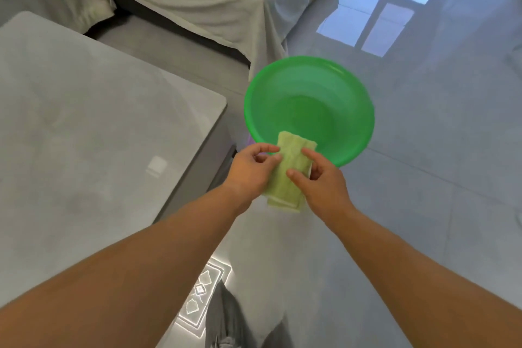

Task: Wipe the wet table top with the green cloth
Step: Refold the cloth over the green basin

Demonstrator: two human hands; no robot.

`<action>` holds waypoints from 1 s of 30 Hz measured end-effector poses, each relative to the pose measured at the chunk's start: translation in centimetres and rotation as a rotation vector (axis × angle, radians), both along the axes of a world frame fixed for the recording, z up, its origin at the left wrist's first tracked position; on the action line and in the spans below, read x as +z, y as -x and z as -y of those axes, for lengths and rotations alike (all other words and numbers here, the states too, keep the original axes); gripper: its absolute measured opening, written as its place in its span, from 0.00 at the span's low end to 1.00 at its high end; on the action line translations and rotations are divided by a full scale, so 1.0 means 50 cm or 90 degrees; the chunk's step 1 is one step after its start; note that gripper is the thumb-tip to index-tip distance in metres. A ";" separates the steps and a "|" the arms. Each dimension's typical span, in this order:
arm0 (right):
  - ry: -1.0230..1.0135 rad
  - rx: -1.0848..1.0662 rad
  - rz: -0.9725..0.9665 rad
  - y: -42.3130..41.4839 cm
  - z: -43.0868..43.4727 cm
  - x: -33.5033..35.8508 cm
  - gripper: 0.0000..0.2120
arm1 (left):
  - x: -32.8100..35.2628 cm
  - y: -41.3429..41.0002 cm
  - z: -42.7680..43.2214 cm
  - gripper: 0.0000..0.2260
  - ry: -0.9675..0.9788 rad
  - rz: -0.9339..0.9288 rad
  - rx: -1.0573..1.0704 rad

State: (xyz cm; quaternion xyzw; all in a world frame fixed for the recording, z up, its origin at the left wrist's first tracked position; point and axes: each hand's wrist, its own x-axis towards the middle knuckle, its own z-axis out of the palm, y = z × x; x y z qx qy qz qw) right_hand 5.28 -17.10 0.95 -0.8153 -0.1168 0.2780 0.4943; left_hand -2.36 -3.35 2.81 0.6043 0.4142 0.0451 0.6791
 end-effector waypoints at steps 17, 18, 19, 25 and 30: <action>0.283 0.205 0.325 -0.099 -0.014 -0.085 0.34 | -0.100 -0.096 -0.141 0.36 -0.582 -0.088 -0.526; 0.280 0.219 0.332 -0.101 -0.015 -0.087 0.34 | -0.103 -0.097 -0.142 0.37 -0.597 -0.087 -0.545; 0.278 0.231 0.339 -0.102 -0.015 -0.089 0.34 | -0.107 -0.097 -0.143 0.37 -0.613 -0.086 -0.555; 0.269 0.262 0.382 -0.092 -0.006 -0.110 0.30 | -0.128 -0.092 -0.135 0.31 -0.691 -0.064 -0.556; 0.265 0.257 0.365 -0.090 -0.009 -0.109 0.30 | -0.132 -0.090 -0.135 0.32 -0.671 -0.076 -0.564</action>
